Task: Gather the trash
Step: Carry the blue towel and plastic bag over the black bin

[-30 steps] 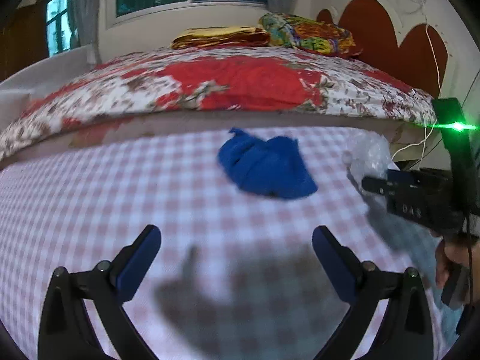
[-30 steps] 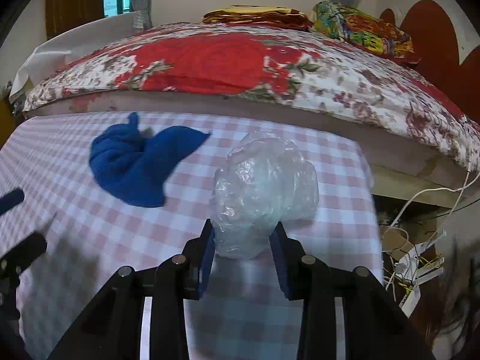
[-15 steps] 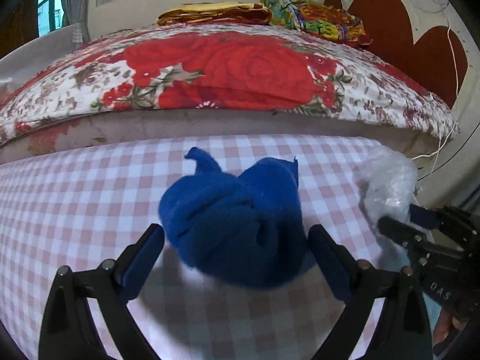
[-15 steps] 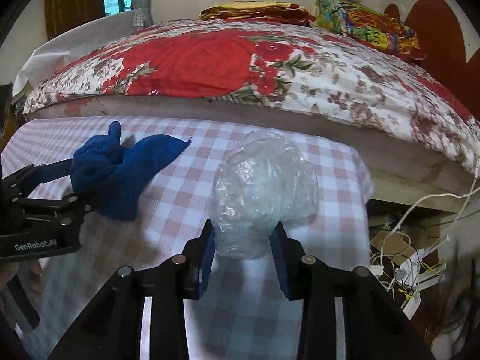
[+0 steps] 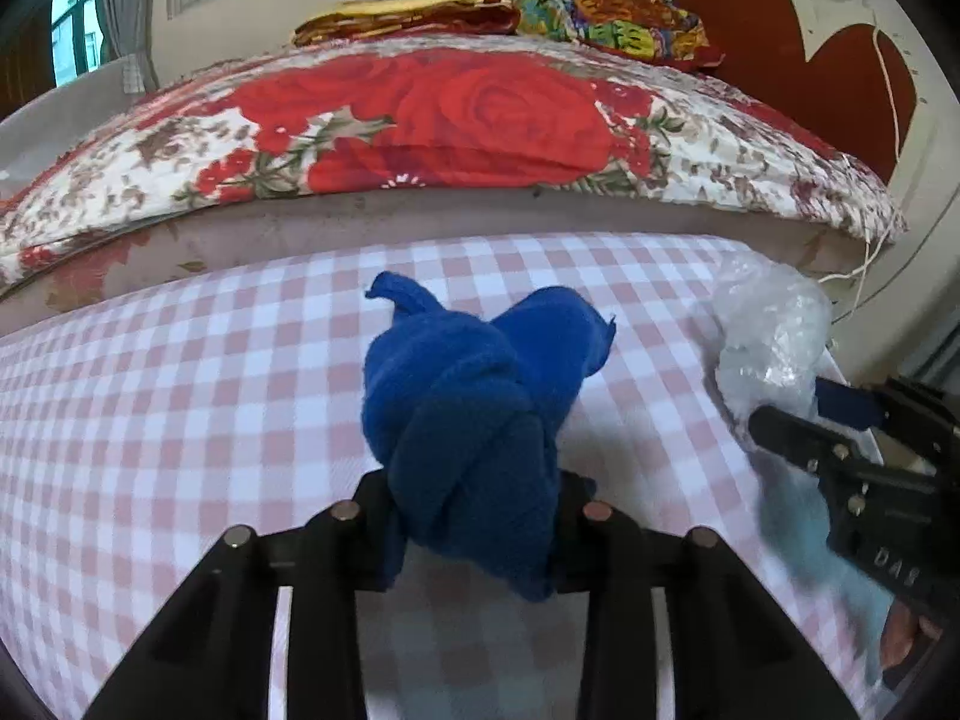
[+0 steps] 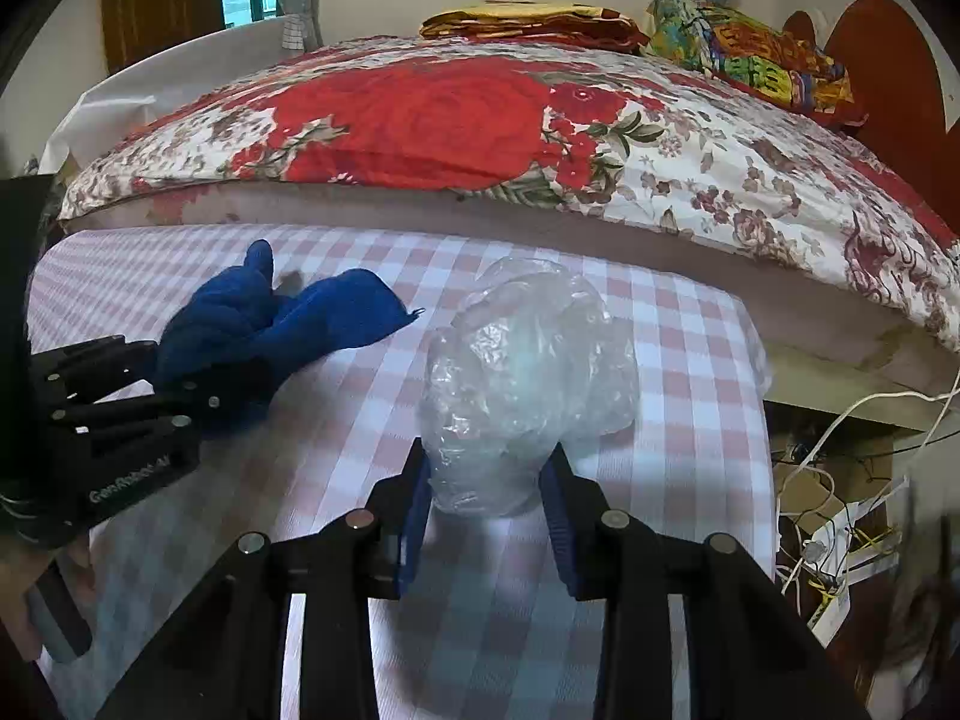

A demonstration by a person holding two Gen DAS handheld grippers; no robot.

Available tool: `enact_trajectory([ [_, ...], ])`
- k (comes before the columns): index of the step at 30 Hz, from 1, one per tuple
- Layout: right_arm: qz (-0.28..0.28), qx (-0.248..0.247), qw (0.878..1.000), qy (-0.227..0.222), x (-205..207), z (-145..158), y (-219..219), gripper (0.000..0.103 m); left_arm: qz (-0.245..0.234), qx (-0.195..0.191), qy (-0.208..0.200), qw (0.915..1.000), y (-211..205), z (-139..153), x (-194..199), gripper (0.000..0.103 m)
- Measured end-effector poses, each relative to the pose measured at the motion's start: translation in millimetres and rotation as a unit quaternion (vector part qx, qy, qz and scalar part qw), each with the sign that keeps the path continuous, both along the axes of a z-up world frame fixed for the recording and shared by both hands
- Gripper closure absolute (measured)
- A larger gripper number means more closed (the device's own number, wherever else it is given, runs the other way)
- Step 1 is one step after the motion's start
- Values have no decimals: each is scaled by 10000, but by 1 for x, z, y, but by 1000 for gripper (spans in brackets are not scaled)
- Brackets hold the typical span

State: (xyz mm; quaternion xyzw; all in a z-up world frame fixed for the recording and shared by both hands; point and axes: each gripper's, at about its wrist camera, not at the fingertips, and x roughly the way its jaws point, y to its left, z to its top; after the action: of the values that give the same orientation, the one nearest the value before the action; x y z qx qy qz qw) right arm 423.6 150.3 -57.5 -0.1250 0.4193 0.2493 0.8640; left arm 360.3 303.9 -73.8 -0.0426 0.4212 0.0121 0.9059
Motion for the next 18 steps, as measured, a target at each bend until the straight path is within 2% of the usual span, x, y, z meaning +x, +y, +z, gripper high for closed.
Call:
enact_trajectory([
  [8, 109, 187, 9996, -204, -48, 17, -10, 67, -13, 115, -355, 9993, 1, 20, -64, 68],
  [18, -31, 285, 9985, -470, -123, 45, -44, 67, -61, 148, -805, 9966, -29, 53, -133, 68],
])
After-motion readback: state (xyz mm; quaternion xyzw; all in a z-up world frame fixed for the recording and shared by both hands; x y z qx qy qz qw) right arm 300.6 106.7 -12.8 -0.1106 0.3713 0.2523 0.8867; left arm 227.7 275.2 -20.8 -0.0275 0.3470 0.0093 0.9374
